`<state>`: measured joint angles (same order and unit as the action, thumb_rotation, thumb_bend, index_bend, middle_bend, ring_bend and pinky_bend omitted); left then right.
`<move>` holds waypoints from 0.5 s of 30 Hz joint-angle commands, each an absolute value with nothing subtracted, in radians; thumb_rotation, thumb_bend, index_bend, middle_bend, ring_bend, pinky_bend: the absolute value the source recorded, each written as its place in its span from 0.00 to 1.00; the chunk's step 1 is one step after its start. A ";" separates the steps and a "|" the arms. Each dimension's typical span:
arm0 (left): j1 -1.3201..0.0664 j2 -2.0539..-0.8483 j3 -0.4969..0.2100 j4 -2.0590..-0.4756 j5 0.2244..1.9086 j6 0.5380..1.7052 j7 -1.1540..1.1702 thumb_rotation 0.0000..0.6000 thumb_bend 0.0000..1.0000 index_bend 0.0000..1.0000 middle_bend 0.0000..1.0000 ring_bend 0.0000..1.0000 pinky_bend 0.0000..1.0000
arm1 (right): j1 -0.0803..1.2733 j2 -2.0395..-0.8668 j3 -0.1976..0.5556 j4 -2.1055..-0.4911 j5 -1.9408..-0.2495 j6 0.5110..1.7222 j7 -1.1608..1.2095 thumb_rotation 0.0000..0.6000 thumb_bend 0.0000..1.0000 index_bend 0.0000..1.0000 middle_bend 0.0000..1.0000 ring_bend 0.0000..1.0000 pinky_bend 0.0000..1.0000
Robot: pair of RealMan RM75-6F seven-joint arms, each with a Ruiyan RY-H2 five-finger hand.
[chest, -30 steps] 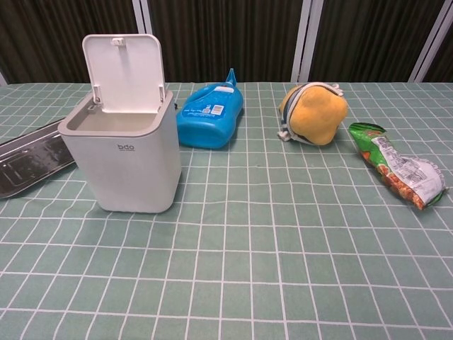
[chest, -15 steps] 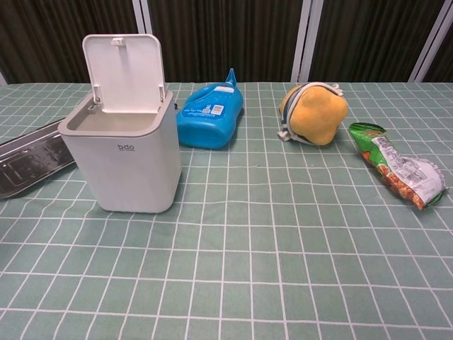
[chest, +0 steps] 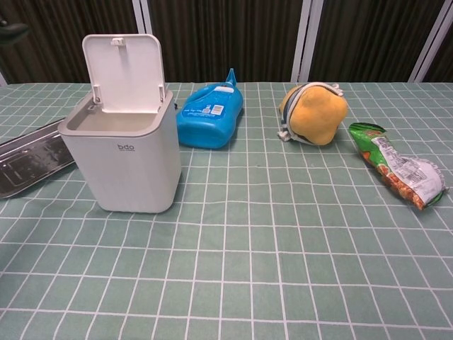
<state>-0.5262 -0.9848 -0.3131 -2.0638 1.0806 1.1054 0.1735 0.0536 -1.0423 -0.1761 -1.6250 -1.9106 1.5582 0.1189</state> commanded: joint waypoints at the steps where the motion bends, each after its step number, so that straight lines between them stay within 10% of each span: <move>1: -0.643 -1.033 -0.354 -2.017 0.926 1.021 0.265 1.00 0.50 0.17 1.00 1.00 1.00 | 0.064 -1.044 -0.172 -1.630 -1.898 1.536 0.111 1.00 0.25 0.00 0.00 0.00 0.00; 15: -0.878 -1.129 -0.347 -1.882 0.595 0.895 0.374 1.00 0.49 0.19 1.00 1.00 1.00 | 0.082 -1.036 -0.152 -1.633 -1.841 1.497 0.124 1.00 0.25 0.00 0.00 0.00 0.00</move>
<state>-0.8589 -1.1190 -0.3522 -1.8966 0.6166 0.9101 0.3596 0.0819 -1.0366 -0.1539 -1.6334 -1.8433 1.4964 0.1226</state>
